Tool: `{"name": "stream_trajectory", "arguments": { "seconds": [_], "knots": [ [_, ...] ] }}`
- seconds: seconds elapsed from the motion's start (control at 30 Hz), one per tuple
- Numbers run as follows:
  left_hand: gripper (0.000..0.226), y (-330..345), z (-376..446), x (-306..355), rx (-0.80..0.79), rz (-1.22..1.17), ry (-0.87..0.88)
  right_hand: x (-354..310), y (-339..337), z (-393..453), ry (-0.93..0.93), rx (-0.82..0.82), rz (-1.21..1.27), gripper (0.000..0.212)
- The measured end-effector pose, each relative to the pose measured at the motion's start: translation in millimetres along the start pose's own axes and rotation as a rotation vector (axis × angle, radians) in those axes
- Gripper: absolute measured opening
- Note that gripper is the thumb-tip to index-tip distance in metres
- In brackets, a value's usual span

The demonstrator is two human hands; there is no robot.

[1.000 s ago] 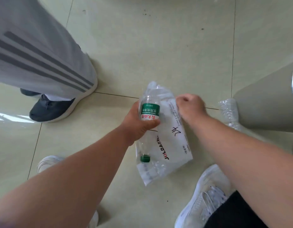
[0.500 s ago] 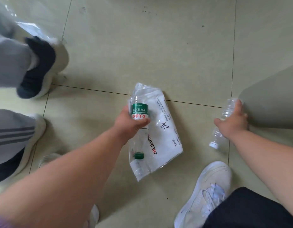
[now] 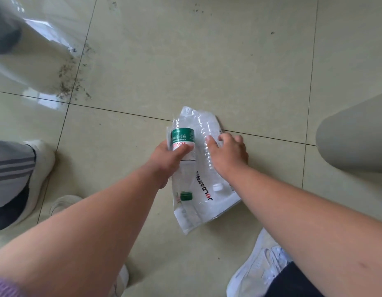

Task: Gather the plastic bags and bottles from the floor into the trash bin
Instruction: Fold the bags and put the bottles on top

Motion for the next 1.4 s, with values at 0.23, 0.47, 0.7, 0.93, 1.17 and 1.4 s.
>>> {"name": "stream_trajectory", "arguments": {
  "seconds": [0.23, 0.47, 0.7, 0.93, 1.17, 1.4],
  "knots": [
    [0.063, 0, -1, -10, -0.128, -0.065, -0.093, 22, 21, -5, 0.385, -0.353, 0.569, 0.142],
    [0.060, 2, -13, 11, -0.056, 0.053, 0.066, -3, 0, -6, 0.308, -0.524, 0.694, 0.148],
    [0.036, 27, -63, 123, 0.094, 0.144, 0.376, -63, -110, -15, 0.074, -0.344, 0.607, 0.136],
    [0.022, 115, -149, 253, 0.045, 0.200, 0.624, -50, -294, -58, -0.135, -0.041, 0.581, 0.076],
    [0.051, 259, -222, 314, -0.220, 0.233, 0.806, 51, -425, -121, -0.320, 0.260, 0.644, 0.043],
    [0.072, 400, -238, 315, -0.390, 0.165, 0.827, 165, -492, -129, -0.363, 0.731, 0.569, 0.055]
  ]
}}
Point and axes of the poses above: each hand's wrist, its own z-axis towards the middle knuckle, its own y-axis out of the palm, x = y × z, the point moved 2 cm from there along z, towards the middle knuckle, and after that the axes turned 6 degrees about -z, right-handed, at the moved point
